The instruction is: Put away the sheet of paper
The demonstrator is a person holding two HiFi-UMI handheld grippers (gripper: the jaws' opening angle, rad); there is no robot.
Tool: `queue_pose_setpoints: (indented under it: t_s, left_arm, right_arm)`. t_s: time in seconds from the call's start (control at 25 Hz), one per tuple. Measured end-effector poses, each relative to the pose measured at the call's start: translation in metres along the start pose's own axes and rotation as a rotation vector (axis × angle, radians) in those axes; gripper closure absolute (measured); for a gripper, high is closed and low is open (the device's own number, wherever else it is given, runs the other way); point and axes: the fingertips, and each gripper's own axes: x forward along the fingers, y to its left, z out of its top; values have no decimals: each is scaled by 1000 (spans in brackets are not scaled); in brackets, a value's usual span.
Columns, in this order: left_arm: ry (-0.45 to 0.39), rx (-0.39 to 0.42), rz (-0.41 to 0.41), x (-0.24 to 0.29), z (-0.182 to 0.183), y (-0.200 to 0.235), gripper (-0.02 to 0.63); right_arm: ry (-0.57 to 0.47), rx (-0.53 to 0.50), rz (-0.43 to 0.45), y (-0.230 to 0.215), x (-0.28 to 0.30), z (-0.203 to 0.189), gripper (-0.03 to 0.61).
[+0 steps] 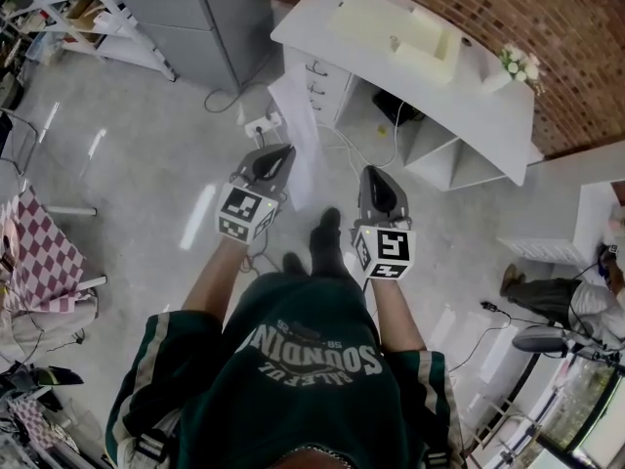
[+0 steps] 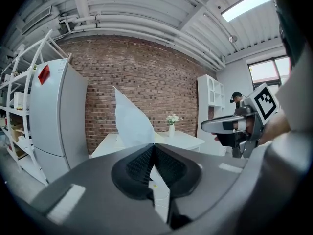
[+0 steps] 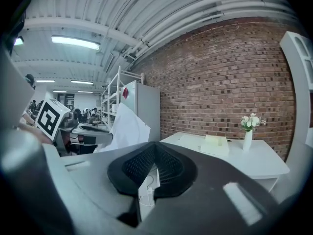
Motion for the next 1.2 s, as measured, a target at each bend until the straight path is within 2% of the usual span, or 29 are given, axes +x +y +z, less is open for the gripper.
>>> queue_pose_setpoints:
  t_s: [0.72, 1.2]
  left_arm:
    - [40, 14, -21, 123, 33, 30, 603]
    - [15, 37, -16, 193, 60, 33, 603]
  right_arm:
    - [8, 25, 10, -94, 86, 25, 578]
    - [-23, 3, 30, -150, 118, 43, 578]
